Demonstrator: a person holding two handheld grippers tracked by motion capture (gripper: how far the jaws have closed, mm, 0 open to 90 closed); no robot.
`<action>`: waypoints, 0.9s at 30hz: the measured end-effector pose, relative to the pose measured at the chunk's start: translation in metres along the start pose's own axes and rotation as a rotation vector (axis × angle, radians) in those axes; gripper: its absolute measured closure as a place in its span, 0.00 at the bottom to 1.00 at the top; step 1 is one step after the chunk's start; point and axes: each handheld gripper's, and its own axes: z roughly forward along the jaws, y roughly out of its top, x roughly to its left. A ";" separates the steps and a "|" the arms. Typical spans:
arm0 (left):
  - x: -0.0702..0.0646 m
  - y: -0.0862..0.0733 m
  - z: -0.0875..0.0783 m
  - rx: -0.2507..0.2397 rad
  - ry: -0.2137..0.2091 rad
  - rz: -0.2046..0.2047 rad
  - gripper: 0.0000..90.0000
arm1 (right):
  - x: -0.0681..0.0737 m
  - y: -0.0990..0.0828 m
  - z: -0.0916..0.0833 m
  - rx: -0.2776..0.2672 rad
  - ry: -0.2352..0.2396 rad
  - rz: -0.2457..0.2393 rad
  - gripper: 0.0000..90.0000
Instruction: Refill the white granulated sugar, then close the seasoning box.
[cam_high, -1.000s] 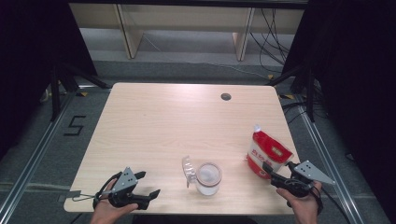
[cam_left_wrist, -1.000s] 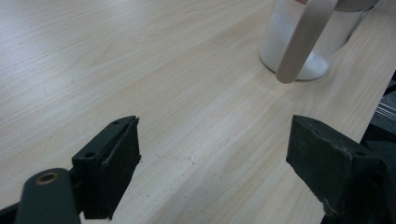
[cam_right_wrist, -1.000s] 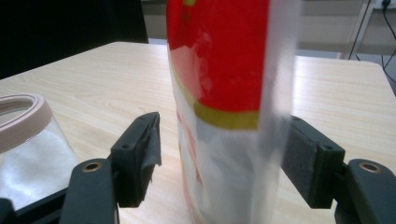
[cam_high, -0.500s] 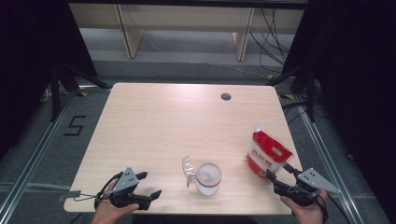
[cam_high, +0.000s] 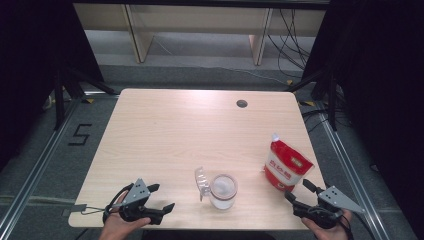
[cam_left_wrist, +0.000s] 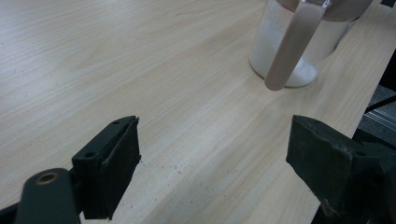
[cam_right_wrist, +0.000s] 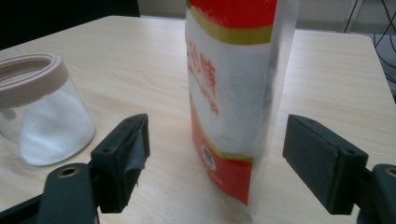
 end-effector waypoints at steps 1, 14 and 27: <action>0.000 0.000 0.000 -0.005 0.001 -0.002 0.19 | 0.001 -0.001 0.000 -0.007 -0.013 -0.009 0.23; -0.002 0.000 0.001 -0.011 -0.002 0.003 0.19 | 0.009 -0.002 -0.005 0.011 0.004 0.011 0.21; -0.009 0.003 0.000 -0.014 -0.031 -0.007 0.26 | 0.012 -0.001 0.000 0.017 0.014 -0.046 0.21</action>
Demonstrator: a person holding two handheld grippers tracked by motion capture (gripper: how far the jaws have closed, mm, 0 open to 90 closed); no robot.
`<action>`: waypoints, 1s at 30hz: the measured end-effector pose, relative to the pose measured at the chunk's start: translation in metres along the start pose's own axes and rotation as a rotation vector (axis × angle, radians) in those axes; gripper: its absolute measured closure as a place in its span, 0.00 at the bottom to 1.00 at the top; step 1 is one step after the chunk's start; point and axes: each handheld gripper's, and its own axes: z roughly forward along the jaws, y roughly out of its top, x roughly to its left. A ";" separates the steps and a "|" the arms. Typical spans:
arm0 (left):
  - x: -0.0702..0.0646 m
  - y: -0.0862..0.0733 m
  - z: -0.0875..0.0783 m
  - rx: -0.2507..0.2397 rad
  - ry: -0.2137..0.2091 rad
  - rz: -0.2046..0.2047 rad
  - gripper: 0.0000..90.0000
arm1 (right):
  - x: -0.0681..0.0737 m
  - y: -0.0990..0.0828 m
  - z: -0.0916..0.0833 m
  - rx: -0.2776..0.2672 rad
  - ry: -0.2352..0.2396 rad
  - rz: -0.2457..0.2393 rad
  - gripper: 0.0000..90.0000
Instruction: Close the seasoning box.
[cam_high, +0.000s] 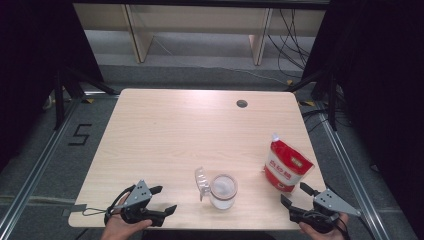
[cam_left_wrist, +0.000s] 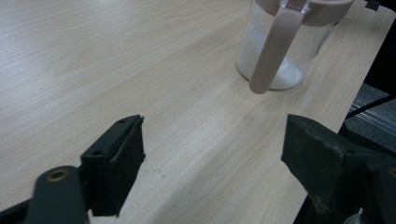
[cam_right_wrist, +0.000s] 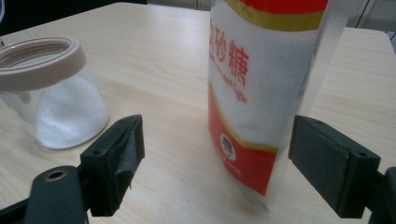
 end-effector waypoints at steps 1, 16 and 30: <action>0.000 0.000 0.000 0.000 0.000 0.000 0.29 | 0.001 0.000 0.000 -0.002 0.001 0.004 0.21; -0.026 0.016 0.009 -0.028 -0.022 0.062 0.82 | 0.003 0.001 0.001 0.010 0.014 0.014 0.22; -0.037 0.031 0.022 -0.030 -0.044 0.095 0.99 | 0.003 0.001 0.001 0.010 0.017 0.015 0.23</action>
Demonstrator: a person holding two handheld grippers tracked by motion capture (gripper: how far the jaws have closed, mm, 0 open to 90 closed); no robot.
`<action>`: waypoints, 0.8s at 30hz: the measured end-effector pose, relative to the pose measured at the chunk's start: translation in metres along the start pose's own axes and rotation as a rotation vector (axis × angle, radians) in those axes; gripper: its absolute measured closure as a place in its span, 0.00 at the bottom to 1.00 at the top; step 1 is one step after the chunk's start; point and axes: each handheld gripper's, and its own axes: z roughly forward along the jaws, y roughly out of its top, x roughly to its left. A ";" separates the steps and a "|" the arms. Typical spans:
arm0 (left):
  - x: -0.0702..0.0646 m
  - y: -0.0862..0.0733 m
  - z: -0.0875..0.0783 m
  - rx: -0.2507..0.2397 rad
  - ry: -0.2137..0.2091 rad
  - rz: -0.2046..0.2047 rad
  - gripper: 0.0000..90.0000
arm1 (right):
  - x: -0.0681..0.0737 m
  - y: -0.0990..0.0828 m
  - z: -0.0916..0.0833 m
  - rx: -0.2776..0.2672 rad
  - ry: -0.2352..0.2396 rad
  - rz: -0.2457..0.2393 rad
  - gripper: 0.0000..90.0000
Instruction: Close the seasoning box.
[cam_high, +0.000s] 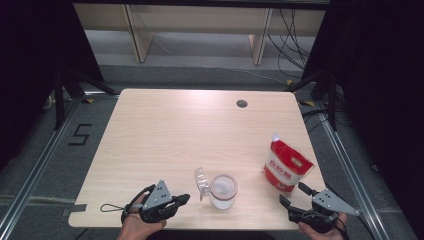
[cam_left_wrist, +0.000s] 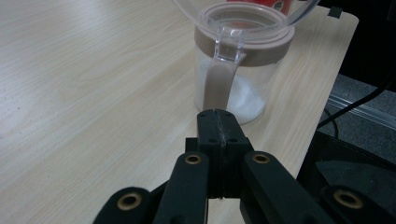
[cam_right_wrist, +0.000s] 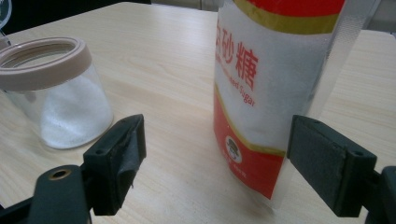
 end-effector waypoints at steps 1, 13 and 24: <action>0.000 0.002 0.000 0.002 -0.002 0.010 0.99 | 0.000 0.000 0.000 -0.002 0.000 -0.003 0.23; -0.002 0.012 0.008 -0.001 -0.017 0.051 0.99 | 0.000 0.000 0.000 0.001 0.004 -0.004 0.23; -0.007 0.020 0.010 -0.013 -0.031 0.041 0.99 | 0.002 0.000 0.001 0.008 0.023 0.022 0.23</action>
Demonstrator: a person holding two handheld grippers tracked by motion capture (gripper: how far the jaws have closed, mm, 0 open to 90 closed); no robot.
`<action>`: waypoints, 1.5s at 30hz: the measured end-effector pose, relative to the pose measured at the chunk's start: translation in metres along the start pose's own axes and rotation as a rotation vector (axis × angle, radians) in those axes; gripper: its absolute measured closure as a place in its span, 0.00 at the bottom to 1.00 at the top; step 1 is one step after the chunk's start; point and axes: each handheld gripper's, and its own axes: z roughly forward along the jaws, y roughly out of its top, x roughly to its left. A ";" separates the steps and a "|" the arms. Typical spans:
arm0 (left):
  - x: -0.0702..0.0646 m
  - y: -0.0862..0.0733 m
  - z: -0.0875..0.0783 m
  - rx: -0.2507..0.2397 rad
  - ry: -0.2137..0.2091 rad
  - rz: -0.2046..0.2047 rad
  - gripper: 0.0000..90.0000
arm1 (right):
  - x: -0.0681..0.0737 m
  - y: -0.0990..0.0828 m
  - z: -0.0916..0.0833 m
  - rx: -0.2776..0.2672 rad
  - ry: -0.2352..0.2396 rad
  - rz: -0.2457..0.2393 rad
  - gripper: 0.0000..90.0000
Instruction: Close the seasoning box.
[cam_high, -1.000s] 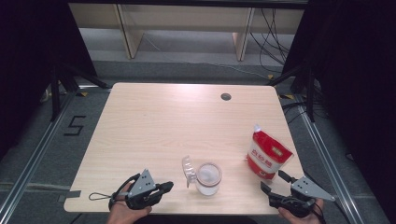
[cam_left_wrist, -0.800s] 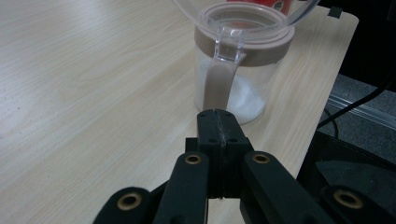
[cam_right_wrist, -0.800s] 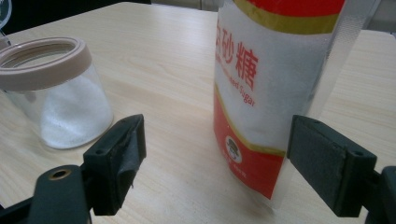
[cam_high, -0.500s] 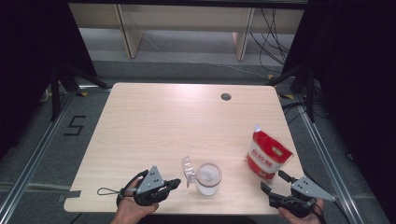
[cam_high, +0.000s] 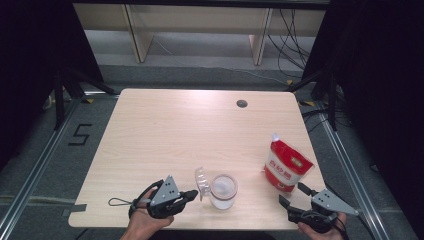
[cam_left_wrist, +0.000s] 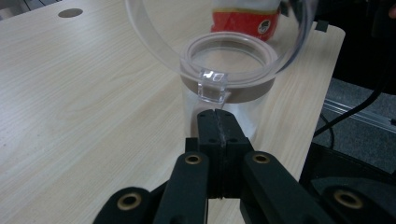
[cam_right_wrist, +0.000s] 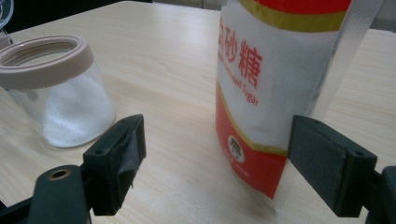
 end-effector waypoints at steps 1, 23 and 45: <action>-0.002 0.001 0.002 -0.006 -0.008 0.001 0.99 | 0.000 0.000 0.000 -0.001 0.000 0.006 0.23; -0.009 0.010 0.012 -0.001 -0.022 0.038 0.99 | 0.000 0.000 0.001 0.004 -0.004 -0.015 0.22; 0.001 0.001 -0.002 -0.016 -0.011 0.020 0.97 | 0.000 0.000 0.001 0.006 0.003 -0.009 0.23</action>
